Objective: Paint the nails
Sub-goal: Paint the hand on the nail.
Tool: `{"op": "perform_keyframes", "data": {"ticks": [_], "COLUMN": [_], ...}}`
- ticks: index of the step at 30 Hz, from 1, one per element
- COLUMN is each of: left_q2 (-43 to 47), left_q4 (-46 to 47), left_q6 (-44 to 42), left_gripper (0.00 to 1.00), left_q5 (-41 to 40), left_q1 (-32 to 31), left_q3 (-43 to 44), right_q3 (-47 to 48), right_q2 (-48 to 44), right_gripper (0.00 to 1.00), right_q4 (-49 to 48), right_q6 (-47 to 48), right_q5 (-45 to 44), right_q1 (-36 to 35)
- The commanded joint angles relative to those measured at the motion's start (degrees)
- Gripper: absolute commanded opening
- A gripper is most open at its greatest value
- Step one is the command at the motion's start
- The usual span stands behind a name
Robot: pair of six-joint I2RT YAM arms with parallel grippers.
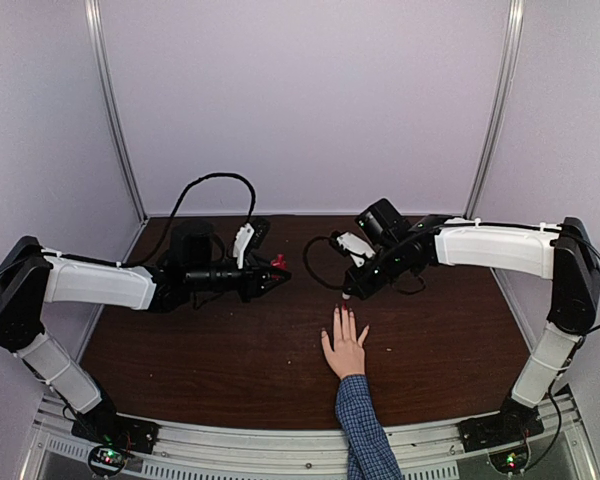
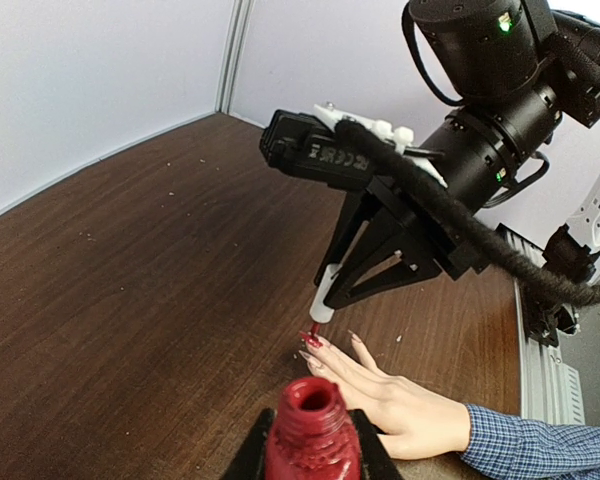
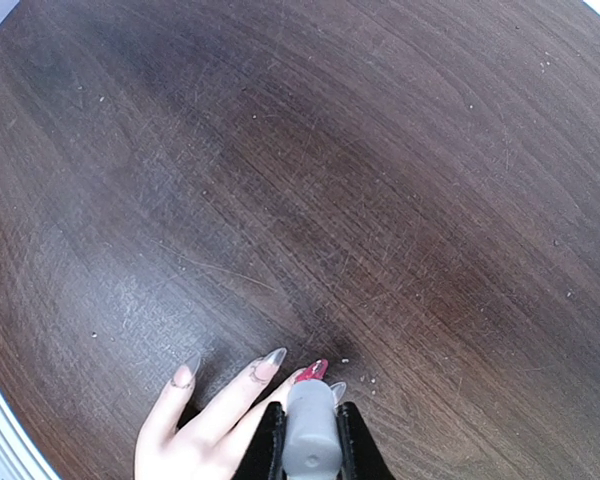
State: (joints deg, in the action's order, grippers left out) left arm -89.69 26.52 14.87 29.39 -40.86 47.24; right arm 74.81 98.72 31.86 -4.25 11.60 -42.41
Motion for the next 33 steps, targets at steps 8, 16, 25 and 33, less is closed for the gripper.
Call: {"op": "perform_keyframes", "data": {"ticks": [8,16,25,33], "left_q2": [0.48,0.45,0.52,0.78], "left_q4": [2.39,2.48,2.48,2.3], "left_q6": [-1.09,-1.01,-1.01,-1.12], "left_gripper": [0.0,0.0,0.0,0.0], "left_q5": [0.32,0.38,0.3,0.27], "left_q1": [0.4,0.42,0.35,0.35], "left_q3": [0.75,0.7,0.6,0.58], "right_q3": [1.98,2.1,1.95,0.29], "right_q2": [0.95,0.91,-0.63,-3.65], "right_gripper": [0.0,0.0,0.0,0.0], "right_q4": [-1.81,-2.41,-2.57,-1.85], "right_q6": [-0.06,-0.23,-0.49,-0.33], "right_q5": [-0.65,-1.45,-2.45,-1.88], "right_q1": [0.13,0.74,1.28,1.28]}}
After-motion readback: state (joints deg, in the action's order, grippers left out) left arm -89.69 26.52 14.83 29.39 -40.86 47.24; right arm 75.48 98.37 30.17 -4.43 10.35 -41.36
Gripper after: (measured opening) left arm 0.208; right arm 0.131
